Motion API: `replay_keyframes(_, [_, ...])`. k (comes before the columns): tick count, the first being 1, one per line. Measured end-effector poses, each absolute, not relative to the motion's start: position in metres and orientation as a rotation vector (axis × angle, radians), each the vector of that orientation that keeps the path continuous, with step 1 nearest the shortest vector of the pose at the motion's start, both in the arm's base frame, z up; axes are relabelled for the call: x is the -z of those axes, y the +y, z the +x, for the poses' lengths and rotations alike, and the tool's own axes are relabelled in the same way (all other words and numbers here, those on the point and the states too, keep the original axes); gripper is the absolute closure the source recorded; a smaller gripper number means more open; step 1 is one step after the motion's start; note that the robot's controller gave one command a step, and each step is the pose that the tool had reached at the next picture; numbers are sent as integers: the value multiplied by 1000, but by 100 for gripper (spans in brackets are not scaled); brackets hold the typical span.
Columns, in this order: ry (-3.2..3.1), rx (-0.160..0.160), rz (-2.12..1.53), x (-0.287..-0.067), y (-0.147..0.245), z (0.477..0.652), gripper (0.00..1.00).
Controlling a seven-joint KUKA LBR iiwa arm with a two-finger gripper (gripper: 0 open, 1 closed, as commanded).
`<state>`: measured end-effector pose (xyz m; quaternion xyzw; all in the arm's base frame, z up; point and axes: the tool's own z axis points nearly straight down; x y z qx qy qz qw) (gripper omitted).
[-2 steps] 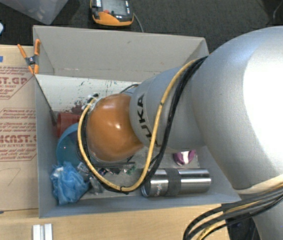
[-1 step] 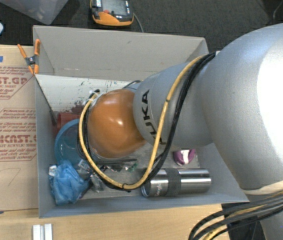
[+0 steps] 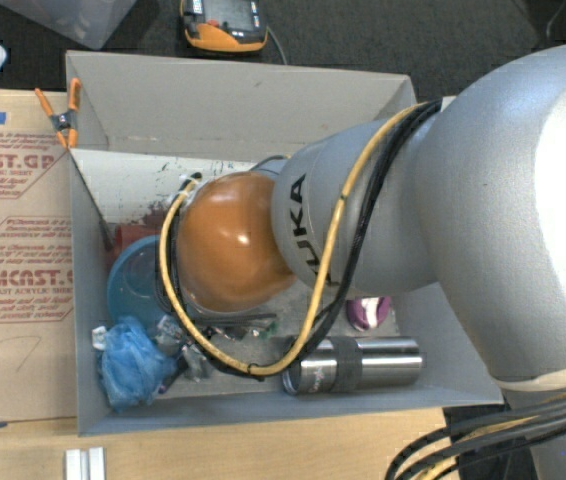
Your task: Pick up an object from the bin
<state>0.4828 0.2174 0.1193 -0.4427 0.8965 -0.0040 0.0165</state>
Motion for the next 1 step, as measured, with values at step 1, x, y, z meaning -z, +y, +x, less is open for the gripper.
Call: replay_keyframes(1, [2788,12,-1376,-125,217,483,100])
